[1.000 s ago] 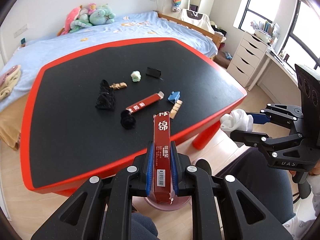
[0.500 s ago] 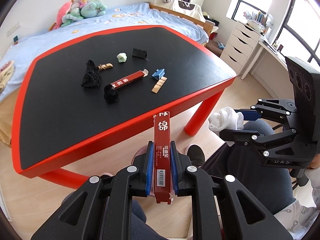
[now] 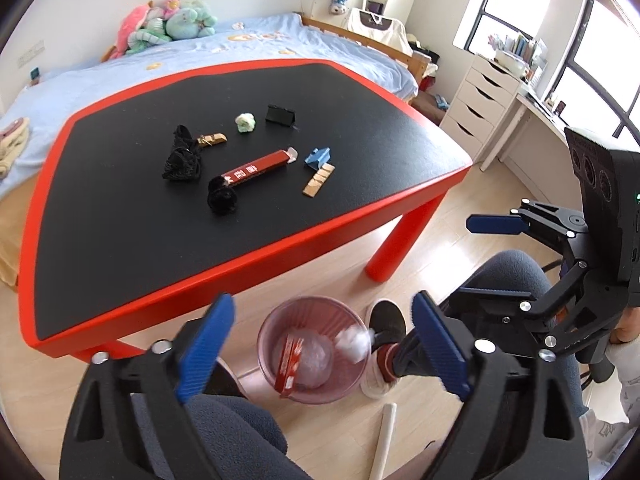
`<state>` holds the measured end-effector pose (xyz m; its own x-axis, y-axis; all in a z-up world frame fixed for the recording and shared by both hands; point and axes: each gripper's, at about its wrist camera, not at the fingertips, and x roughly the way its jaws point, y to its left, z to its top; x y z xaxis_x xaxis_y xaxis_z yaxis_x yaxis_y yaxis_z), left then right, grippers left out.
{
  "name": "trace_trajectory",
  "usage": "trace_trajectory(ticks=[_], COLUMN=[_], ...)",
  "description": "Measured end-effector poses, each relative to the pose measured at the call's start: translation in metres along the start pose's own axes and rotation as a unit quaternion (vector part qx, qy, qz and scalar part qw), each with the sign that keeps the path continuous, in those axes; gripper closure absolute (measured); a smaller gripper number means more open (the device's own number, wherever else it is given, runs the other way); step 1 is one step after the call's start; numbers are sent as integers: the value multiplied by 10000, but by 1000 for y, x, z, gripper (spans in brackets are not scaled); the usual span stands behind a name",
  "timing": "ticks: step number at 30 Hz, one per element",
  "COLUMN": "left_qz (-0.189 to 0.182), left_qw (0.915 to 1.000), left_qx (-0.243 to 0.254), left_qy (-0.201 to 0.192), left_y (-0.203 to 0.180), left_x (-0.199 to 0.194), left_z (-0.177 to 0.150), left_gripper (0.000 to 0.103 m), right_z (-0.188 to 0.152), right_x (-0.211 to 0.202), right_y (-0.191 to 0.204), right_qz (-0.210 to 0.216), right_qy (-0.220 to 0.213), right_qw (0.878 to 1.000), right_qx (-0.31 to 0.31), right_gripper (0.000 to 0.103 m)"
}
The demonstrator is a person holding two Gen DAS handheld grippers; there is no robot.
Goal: Collect trash
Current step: 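Carry both items over the pink wastebasket and open the right tool, then open the left tool to drop the red box into the wastebasket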
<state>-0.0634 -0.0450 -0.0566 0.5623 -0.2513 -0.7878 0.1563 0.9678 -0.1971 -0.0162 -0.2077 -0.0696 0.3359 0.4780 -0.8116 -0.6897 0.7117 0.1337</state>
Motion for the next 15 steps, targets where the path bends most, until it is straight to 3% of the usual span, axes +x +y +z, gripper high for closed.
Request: trace_trajectory(ticks=[5,15], left_qz=[80,226], left_qw=[9999,9995], left_qx=[-91,-198], left_qy=[2,-54], left_y=[6,15], left_x=[-1,-6], left_z=[1,0], left_gripper=[8,8], right_z=[-1,1], right_x=[0,-3], right_y=[-4,-4], right_qz=[-28,-65], right_qy=[-3,-31], right_qw=[9999,9998], right_qx=[116,167], right_gripper=[7,6])
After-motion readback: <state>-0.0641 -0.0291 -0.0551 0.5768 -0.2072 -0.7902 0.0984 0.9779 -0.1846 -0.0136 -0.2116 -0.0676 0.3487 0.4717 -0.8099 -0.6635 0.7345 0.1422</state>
